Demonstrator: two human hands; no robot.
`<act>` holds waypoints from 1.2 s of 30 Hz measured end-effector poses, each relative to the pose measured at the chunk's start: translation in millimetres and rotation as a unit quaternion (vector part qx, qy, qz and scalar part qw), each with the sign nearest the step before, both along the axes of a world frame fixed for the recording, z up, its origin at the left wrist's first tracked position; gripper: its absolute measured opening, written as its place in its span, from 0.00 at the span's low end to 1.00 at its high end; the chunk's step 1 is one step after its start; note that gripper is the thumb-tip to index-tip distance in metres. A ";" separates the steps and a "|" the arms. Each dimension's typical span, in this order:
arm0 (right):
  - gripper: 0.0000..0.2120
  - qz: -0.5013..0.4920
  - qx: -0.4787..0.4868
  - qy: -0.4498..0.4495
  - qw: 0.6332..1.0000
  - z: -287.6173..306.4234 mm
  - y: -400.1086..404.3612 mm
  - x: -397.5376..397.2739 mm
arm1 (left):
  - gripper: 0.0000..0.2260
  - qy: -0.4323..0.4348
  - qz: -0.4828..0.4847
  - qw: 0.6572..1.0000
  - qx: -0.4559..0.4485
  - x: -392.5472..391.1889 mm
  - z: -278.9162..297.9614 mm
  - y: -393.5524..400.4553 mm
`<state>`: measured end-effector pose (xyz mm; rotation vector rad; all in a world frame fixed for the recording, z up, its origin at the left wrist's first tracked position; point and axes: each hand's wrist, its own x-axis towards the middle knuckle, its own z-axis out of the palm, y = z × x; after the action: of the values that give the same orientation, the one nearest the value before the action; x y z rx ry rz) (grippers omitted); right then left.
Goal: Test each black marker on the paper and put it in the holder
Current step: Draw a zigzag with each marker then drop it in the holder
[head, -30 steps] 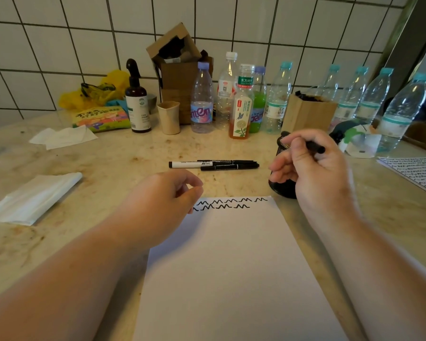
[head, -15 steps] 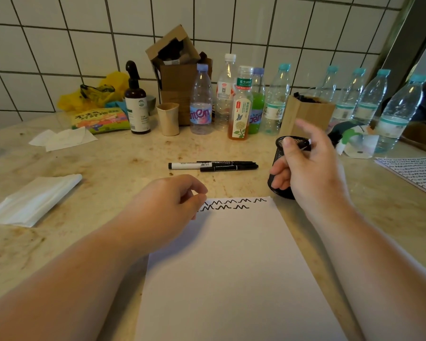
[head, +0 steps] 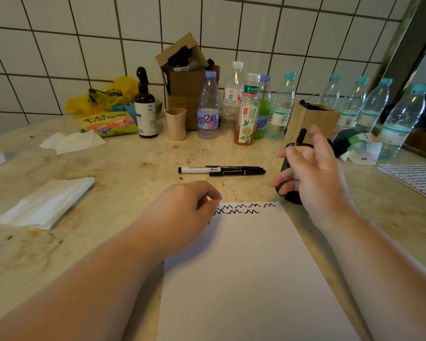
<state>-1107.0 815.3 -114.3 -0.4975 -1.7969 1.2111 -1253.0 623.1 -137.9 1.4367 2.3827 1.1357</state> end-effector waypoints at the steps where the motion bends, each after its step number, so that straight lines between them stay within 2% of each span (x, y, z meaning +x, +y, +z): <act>1: 0.39 -0.002 0.002 0.002 1.000 1.0 -1.9 0.4 | 0.06 -0.003 -0.001 1.000 0.000 0.2 0.1 -0.4; 4: 0.40 -0.018 0.035 0.024 0.999 9.4 -14.3 4.2 | 0.06 -0.008 0.004 1.000 0.005 0.2 0.6 -0.6; 7: 0.32 -0.028 0.101 -0.016 0.994 15.4 -26.7 4.1 | 0.06 0.005 0.005 1.000 0.002 1.0 1.5 -0.6; 9: 0.23 -0.030 0.147 -0.141 0.979 18.6 -27.9 -3.3 | 0.06 0.020 0.004 1.000 -0.005 1.5 2.4 -0.7; 12: 0.13 0.012 0.180 -0.357 0.917 18.3 -22.2 -20.5 | 0.07 0.048 0.007 0.999 -0.021 2.8 3.6 -0.4; 16: 0.17 0.010 0.244 -0.471 0.847 14.9 -13.7 -55.9 | 0.08 0.057 0.015 0.998 -0.036 3.8 4.7 0.1; 19: 0.22 -0.024 0.289 -0.504 0.813 6.4 -4.9 -79.1 | 0.07 0.067 0.018 0.997 -0.036 4.2 5.8 0.0; 22: 0.23 -0.048 0.298 -0.532 0.791 -5.1 3.1 -91.0 | 0.07 0.073 0.016 0.997 -0.027 4.5 6.5 -0.3; 28: 0.19 -0.078 0.313 -0.523 0.789 -17.8 15.9 -97.9 | 0.07 0.085 0.009 0.996 -0.027 5.2 5.7 0.4; 30: 0.13 -0.067 0.329 -0.520 0.786 -17.0 17.7 -98.2 | 0.08 0.082 0.009 0.996 -0.029 5.2 5.3 0.6; 33: 0.11 -0.036 0.370 -0.511 0.775 -15.1 17.2 -93.6 | 0.07 0.070 0.013 0.997 -0.031 3.7 4.7 0.4; 36: 0.07 -0.020 0.396 -0.474 0.786 -8.2 7.3 -84.7 | 0.07 0.063 0.015 0.998 -0.025 2.0 4.3 0.1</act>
<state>-1191.7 822.7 -122.4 -0.6776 -2.8739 -0.0214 -1251.0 623.2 -133.7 1.5019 2.5060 1.0121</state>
